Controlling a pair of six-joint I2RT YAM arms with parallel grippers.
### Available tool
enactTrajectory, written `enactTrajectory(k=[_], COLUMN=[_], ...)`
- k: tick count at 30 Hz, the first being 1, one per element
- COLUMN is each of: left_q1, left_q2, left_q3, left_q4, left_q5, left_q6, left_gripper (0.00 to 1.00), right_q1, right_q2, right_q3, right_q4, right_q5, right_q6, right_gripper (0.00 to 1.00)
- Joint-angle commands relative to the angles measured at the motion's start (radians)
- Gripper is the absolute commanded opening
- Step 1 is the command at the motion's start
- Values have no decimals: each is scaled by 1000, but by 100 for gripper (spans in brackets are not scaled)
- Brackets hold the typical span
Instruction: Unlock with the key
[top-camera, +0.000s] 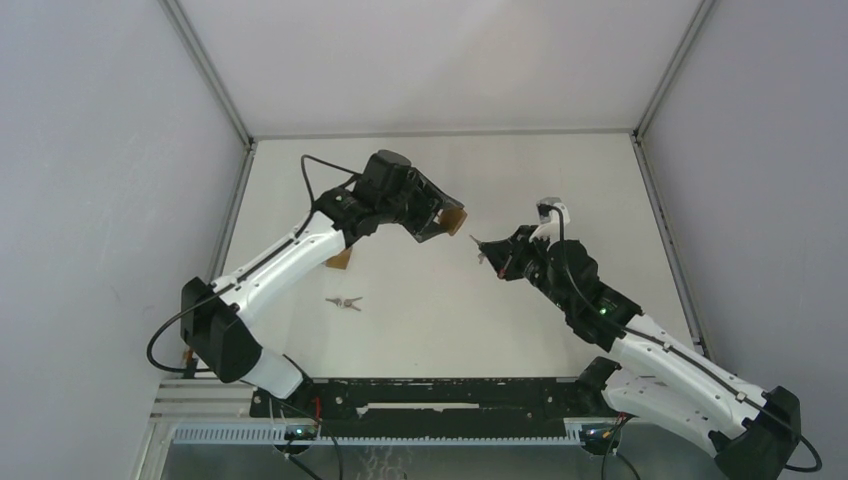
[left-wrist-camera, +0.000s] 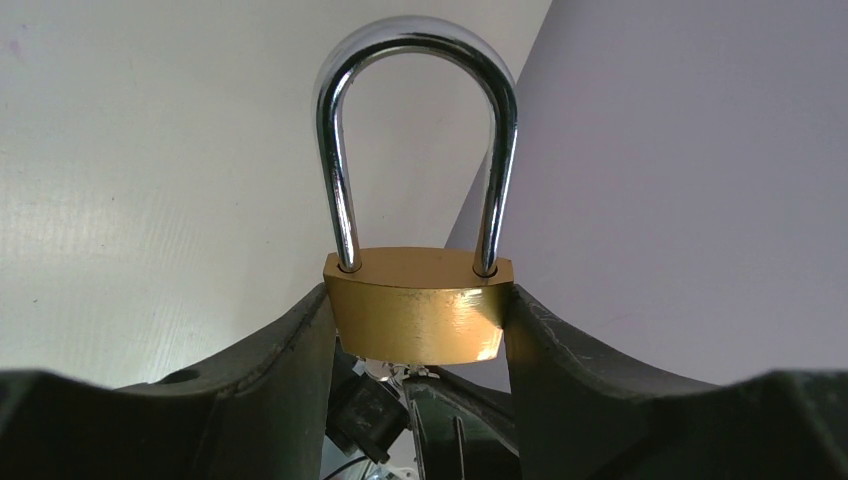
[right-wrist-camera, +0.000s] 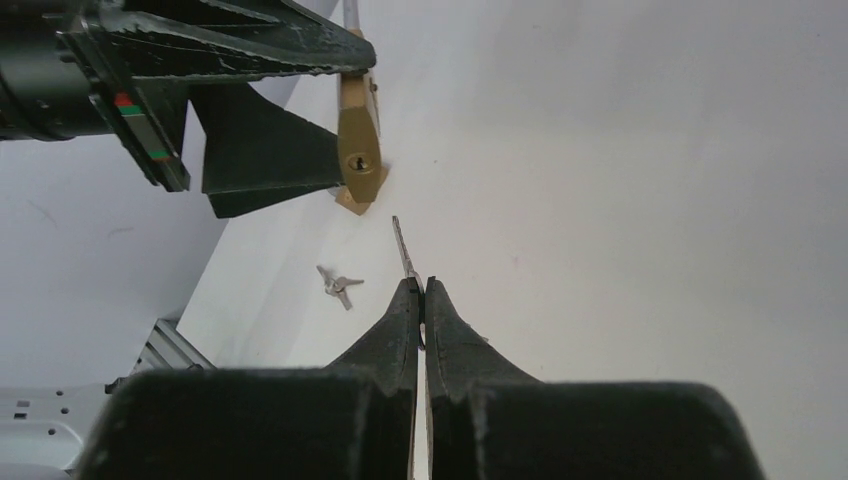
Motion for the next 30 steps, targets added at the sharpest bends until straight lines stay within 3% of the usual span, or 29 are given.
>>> enactTrajectory(k=[1, 30], left_q1=[7, 7], left_q2=[-86, -123], left_q3=[-21, -80], left_q4=[78, 147], left_q5=[-18, 7], left_q6=[-66, -123], left_gripper=[0, 0], right_q1=[18, 32], right_q2=[-3, 104], right_q3=[45, 98], right_q4=[119, 174], right_q5=[8, -4], right_q6=[-35, -38], right_gripper=[0, 0])
